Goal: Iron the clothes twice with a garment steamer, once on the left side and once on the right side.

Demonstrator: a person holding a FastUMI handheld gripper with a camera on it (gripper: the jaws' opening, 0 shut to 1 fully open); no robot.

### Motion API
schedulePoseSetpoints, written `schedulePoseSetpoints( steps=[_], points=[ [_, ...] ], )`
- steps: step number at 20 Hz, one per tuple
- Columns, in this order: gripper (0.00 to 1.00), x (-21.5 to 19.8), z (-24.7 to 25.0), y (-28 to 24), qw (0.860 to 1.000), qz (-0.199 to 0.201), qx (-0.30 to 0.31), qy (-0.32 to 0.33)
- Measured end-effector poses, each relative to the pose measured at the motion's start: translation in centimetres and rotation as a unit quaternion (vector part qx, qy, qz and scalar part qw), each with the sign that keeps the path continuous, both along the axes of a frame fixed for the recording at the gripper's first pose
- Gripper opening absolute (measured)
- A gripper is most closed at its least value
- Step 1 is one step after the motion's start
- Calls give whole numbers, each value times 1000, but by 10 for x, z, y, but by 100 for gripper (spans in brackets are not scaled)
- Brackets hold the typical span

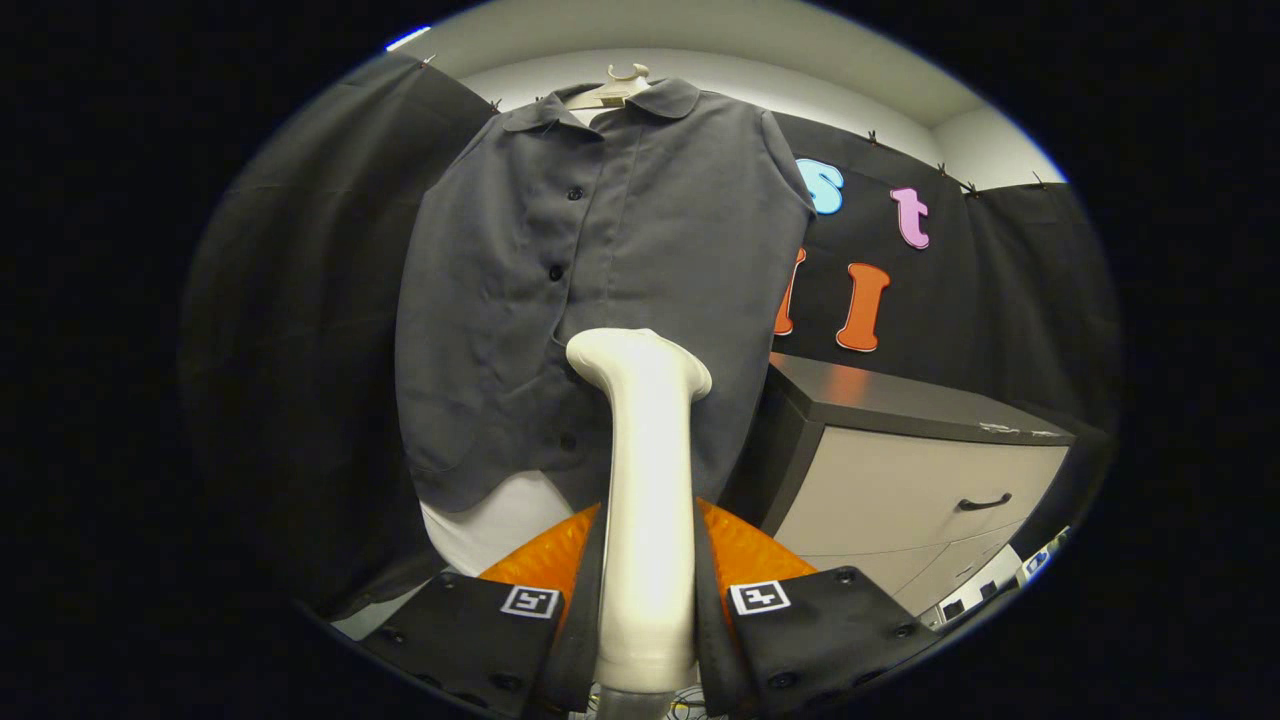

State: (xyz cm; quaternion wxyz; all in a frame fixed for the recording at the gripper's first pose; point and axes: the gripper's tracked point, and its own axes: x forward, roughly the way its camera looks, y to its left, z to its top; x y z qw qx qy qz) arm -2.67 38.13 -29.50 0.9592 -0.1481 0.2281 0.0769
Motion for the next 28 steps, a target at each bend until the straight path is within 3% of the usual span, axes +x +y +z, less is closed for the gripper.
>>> schedulePoseSetpoints(
  steps=[6,11,18,28],
  points=[
    [48,1,36,10,999,-1,33,-38],
    [44,20,109,43,991,29,77,-106],
    [44,52,186,114,976,102,94,-169],
    [44,89,155,204,970,181,89,-138]
  ],
)
